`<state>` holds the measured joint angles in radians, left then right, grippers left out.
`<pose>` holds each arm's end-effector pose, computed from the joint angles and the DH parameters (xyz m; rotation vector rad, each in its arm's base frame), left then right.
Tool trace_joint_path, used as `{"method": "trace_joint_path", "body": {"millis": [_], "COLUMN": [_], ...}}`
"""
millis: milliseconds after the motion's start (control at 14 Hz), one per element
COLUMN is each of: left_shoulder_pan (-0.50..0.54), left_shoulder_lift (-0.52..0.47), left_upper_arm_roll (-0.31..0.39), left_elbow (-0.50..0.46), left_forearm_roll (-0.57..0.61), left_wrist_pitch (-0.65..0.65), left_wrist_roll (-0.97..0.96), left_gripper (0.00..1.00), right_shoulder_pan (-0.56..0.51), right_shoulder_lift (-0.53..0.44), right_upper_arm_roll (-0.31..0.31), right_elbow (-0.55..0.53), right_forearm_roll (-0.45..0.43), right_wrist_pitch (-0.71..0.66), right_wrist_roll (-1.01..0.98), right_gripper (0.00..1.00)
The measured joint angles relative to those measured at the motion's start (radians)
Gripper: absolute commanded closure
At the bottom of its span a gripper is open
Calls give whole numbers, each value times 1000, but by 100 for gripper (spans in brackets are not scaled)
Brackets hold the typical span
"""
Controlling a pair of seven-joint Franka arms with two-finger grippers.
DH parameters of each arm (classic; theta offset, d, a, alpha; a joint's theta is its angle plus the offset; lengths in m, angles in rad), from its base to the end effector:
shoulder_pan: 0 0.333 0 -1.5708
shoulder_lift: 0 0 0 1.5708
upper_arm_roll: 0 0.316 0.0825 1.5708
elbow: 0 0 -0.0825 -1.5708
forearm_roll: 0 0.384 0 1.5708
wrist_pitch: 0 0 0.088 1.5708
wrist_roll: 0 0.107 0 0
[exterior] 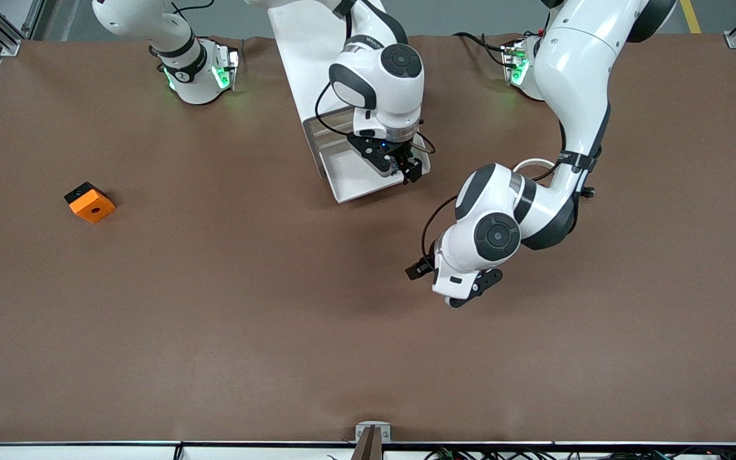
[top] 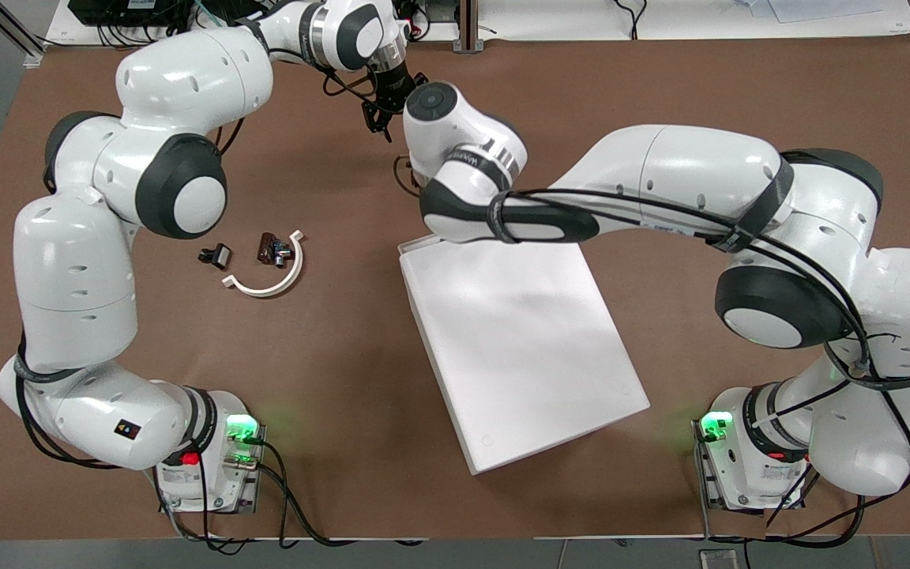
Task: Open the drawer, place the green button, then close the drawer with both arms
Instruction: 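Lift the right gripper out of the drawer while the left gripper approaches the drawer front, then return the right arm to rest while the left gripper pushes the drawer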
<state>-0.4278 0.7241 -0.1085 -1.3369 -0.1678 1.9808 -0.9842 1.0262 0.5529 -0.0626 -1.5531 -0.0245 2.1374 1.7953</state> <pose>0.6296 -0.3666 0.2971 2.9042 0.8122 -0.3180 0.3949 0.5778 0.3302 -2.8670 1.2275 -0.0916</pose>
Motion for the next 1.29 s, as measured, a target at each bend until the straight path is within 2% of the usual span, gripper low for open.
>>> {"method": "trace_joint_path", "body": {"millis": [287, 645, 1003, 1290], "left_shoulder_pan": [-7, -34, -107, -165], "left_shoulder_lift": [8, 13, 13, 9], "left_upper_arm_roll": [0, -1, -3, -4], "left_elbow": [-1, -46, -131, -168], "left_forearm_roll": [31, 32, 32, 32], "left_wrist_pitch": [1, 63, 101, 102], "left_wrist_roll": [1, 1, 1, -1], "left_gripper": [0, 0, 0, 0], "right_shoulder_pan": [-82, -230, -454, -643], "right_shoulder_lift": [-7, -58, -192, -261], "right_upper_arm_roll": [-2, -4, -8, -13], "right_elbow": [78, 164, 178, 179], "right_forearm_roll": [0, 4, 15, 20], "right_wrist_pitch": [-108, -342, -518, -622], "right_wrist_roll": [-144, -438, -823, -1144], "right_gripper": [0, 0, 0, 0]}}
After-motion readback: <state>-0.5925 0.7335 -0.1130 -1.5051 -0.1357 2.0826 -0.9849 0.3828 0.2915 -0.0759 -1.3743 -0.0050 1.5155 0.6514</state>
